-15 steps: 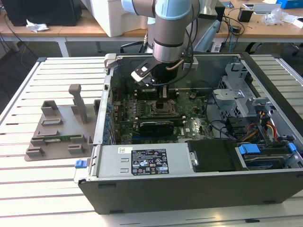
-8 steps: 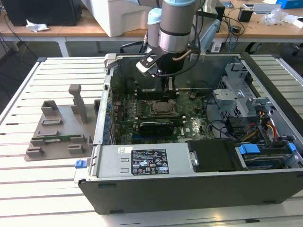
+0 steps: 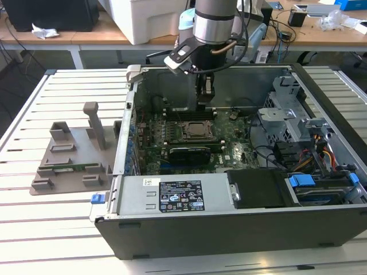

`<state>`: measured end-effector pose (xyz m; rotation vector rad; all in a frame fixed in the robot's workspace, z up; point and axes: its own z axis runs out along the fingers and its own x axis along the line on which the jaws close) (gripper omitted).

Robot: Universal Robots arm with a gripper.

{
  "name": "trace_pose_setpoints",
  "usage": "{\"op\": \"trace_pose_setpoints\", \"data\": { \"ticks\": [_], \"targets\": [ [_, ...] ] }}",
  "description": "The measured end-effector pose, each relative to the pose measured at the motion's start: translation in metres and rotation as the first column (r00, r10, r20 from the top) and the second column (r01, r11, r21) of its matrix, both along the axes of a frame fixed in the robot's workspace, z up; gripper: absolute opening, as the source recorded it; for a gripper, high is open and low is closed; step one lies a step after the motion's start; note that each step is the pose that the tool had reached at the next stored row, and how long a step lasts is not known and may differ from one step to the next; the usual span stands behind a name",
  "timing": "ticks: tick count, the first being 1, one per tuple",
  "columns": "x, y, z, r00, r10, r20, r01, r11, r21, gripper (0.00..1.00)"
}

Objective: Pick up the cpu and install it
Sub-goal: 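Close the cpu cover, then install the first cpu locking lever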

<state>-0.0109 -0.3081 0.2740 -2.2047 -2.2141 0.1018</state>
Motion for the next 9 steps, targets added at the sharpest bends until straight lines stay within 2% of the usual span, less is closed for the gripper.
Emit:
{"op": "trace_pose_setpoints", "data": {
  "ticks": [8,9],
  "targets": [
    [0.0000,0.0000,0.0005,1.0000,0.000,-0.0001,0.000,1.0000,-0.0001,0.11],
    [0.0000,-0.0001,0.0006,0.9995,0.032,-0.0002,-0.032,0.9995,-0.0004,0.11]
  ]
}}
